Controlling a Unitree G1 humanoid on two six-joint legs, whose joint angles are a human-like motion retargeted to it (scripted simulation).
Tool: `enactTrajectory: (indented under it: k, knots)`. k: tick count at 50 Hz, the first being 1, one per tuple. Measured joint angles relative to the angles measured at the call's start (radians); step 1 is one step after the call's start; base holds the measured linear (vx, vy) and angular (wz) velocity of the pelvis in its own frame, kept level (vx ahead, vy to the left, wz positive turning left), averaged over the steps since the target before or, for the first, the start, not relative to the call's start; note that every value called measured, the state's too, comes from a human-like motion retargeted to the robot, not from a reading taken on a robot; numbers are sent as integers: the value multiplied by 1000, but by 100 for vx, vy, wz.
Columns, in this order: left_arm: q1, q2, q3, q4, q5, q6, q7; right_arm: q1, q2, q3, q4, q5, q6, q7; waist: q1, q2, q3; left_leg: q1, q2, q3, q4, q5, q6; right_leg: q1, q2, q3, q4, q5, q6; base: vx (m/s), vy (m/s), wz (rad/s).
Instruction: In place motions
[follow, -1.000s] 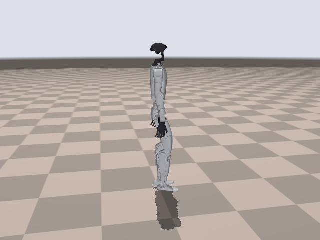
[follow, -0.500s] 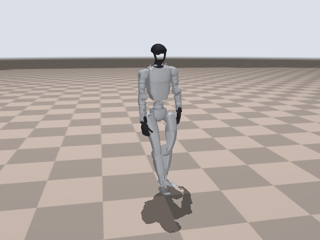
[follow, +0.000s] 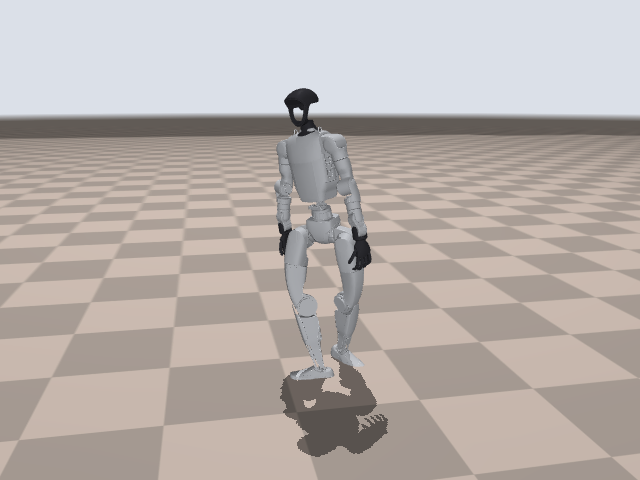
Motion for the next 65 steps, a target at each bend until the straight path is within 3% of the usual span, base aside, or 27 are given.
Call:
enactTrajectory:
  k: [2,4,5,8,12,15,20,23,25,28,32,37,45,51,55,58,60,62,63,65]
  knots:
    - [-2,-1,-6,-45,-25,-18,5,4,25,6,17,25,4,-5,33,-94,-1,-17,0,-93,168,37,136,9,-57,87,0,2,2,-3,-12,-219]
    - [2,3,-16,-78,-64,-31,13,8,51,28,22,22,8,13,87,-167,16,-61,54,-248,403,42,202,31,-78,180,7,0,-1,6,-13,-252]
    - [2,2,-21,-89,-83,-36,15,11,63,40,16,7,10,30,100,-190,16,-105,74,-325,499,46,202,29,-87,209,2,9,-5,-9,-1,-201]
    - [-10,-29,4,-82,-119,-38,14,0,91,98,-42,-115,5,94,125,-209,38,-291,-27,-641,624,71,168,43,-68,294,-40,48,-19,-21,11,-211]
    - [-16,-66,37,-39,-151,-29,6,-20,110,200,-139,-287,-34,162,141,-217,76,-300,22,-645,654,10,202,76,-35,419,-59,69,-32,-13,8,-233]
    - [-9,-87,31,-23,-151,-26,-13,-26,115,254,-205,-374,-64,173,122,-198,80,-341,-11,-695,558,2,201,85,-22,468,-73,102,-29,-14,16,-164]
    - [-7,-101,-19,-31,-104,-32,-10,-11,128,260,-253,-374,-88,168,112,-134,94,-353,-65,-839,240,22,92,106,51,545,-84,135,-31,-10,10,-126]
    - [0,-103,-53,-45,-76,-39,-11,10,131,239,-232,-324,-73,163,118,-70,97,-305,-38,-844,13,70,10,138,127,572,-95,143,-37,9,5,-104]
    - [7,-104,-65,-58,-62,-46,-19,14,124,226,-201,-296,-54,160,114,-35,90,-289,-46,-859,-78,122,17,154,162,597,-103,147,-35,18,3,-58]
    - [3,-101,-57,-57,-48,-56,-27,8,117,217,-156,-296,-28,149,38,13,50,-313,20,-809,-50,105,-41,127,182,578,-108,147,-25,6,-5,22]
    - [-21,-80,-65,-53,-39,-53,-28,11,111,195,-119,-253,-19,100,21,7,77,-294,-20,-876,-65,97,-26,147,175,594,-112,153,-17,-5,-9,-8]
    - [12,-60,-39,-46,-41,-55,-18,28,106,185,-91,-269,-21,116,48,2,41,-289,-29,-842,-75,74,-20,134,170,625,-114,165,-3,15,-11,-32]
    - [42,-41,33,67,-55,-18,6,15,123,186,-92,-235,-36,108,50,-1,44,-275,-30,-845,-81,60,-27,143,174,631,-91,158,19,14,-12,-6]
    - [65,-33,48,84,-29,-5,6,12,139,193,-89,-214,-41,99,22,17,45,-318,-9,-963,-67,82,-44,114,197,623,23,126,55,18,-20,81]
    - [56,-32,44,69,-2,0,-6,18,146,193,-67,-197,-45,103,-23,18,67,-351,-28,-1126,-45,116,-44,81,257,877,98,180,51,18,-26,202]
    - [39,-41,25,49,-8,-1,0,25,143,177,-43,-203,-45,111,-16,11,79,-378,-62,-1238,-26,145,-40,92,311,1091,117,186,93,18,-28,228]
    - [22,-48,15,28,-15,0,-9,26,137,171,-23,-210,-44,117,-17,8,97,-390,-80,-1306,-19,174,-40,111,298,1056,105,147,96,16,-30,264]
    - [7,-54,12,-5,-17,-4,-34,25,129,178,-1,-220,-41,126,13,-23,101,-401,-115,-1329,-23,199,-44,146,218,854,38,148,34,24,-32,223]
    - [1,-55,8,-23,-16,-8,-49,27,123,182,12,-228,-40,133,40,-44,96,-407,-137,-1335,-30,207,-45,162,214,831,25,136,26,23,-27,202]
    - [-6,-61,-19,-57,-13,-18,-65,34,105,179,30,-248,-37,153,110,-62,99,-413,-157,-1359,-44,215,-57,172,189,769,24,119,36,31,-25,220]
